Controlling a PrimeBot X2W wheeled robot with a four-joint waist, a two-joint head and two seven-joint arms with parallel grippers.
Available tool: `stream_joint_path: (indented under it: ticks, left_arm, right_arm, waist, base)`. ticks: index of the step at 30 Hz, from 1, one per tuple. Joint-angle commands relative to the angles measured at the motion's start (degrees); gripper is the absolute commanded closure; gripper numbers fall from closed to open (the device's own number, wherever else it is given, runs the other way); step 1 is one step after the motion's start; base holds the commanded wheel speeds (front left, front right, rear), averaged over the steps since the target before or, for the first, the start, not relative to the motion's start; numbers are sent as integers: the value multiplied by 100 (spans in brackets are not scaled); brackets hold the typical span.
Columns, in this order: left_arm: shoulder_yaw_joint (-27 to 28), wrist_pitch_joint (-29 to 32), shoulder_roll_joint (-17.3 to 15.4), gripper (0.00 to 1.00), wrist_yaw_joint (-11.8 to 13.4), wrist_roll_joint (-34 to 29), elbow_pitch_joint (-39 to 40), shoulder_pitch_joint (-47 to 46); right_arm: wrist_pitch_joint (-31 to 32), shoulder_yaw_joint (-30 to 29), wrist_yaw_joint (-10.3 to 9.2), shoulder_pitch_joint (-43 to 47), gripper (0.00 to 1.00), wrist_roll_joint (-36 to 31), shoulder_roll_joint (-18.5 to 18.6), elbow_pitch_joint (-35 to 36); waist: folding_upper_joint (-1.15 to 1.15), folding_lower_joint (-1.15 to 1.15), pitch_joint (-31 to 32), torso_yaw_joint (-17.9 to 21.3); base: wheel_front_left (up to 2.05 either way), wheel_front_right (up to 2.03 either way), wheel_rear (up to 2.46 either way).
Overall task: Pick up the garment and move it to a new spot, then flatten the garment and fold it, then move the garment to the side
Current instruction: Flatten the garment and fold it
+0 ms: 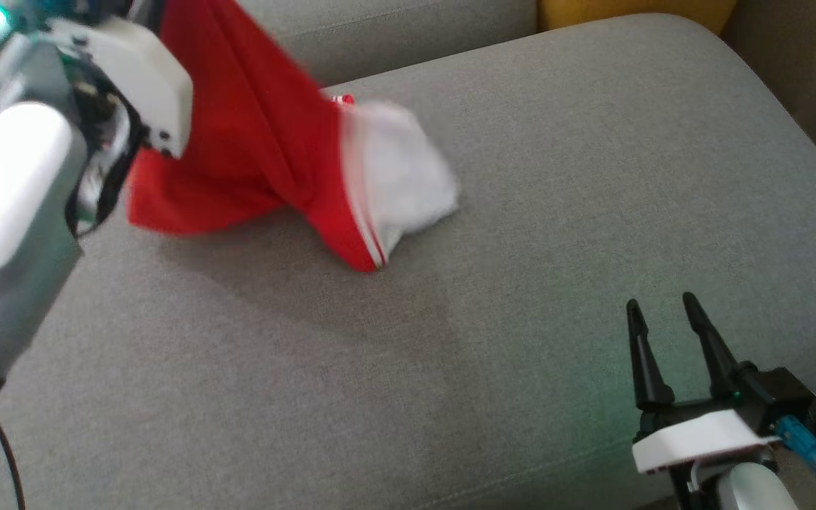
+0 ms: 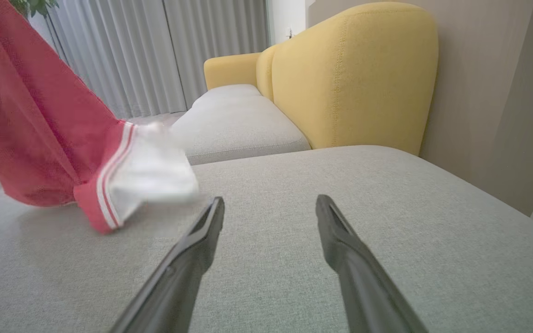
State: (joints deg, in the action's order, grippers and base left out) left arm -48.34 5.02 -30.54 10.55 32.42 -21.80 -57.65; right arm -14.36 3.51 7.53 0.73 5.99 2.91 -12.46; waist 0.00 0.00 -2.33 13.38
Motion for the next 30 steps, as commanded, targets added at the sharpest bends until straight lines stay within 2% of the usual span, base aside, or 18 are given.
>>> stream_joint_path:
  ticks: [1, 5, 7, 12, 14, 17, 19, 23, 30]
  left_arm:
    - [214, 51, -299, 100, -7, 21, 195, -167]
    - [140, 305, -633, 100, 164, 171, 922, 485]
    - [104, 409, -885, 100, 360, 217, 1477, 928]
    - [-57, 619, -1541, 100, 1236, 283, 3082, 2399]
    - [-200, 592, -1671, 100, 1631, 303, 3608, 3071]
    - [-454, 357, -1575, 100, 2081, 440, 3994, 4047]
    - [-649, 149, -1441, 100, 2205, 479, 3911, 4527]
    - [-861, -425, -1062, 100, 2209, 520, 3261, 5080]
    - [-622, -1547, -611, 100, 2141, 727, 1683, 5542]
  right_arm:
    - [-63, 103, -4, -98, 0, -8, 15, 178]
    - [-63, -50, -4, 69, 0, -36, 11, 226]
    - [-63, -121, -4, 162, 0, -50, 9, 245]
    - [-63, -240, -4, 312, 0, -62, 5, 313]
    - [-63, -250, -4, 338, 0, -58, 4, 339]
    - [-63, -297, -4, 348, 0, -60, 3, 372]
    - [-63, -308, -4, 335, 0, -66, 3, 375]
    - [-63, -292, -4, 318, 0, -84, 13, 356]
    - [-63, -209, -4, 320, 0, -114, 21, 291]
  waist:
    - [0, 0, 24, -18]
    - [0, 0, 133, -159]
    - [0, 0, 180, -265]
    - [0, 0, 191, -558]
    - [0, 0, 176, -676]
    - [0, 0, 124, -878]
    - [0, 0, 105, -1015]
    - [0, 0, 144, -1254]
    - [0, 0, 303, -1442]
  base:
    - [0, 0, 0]
    - [0, 0, 0]
    - [0, 0, 0]
    - [0, 0, 0]
    - [0, 0, 0]
    - [0, 0, 0]
    - [0, 0, 0]
    - [0, 0, 0]
    - [0, 0, 0]
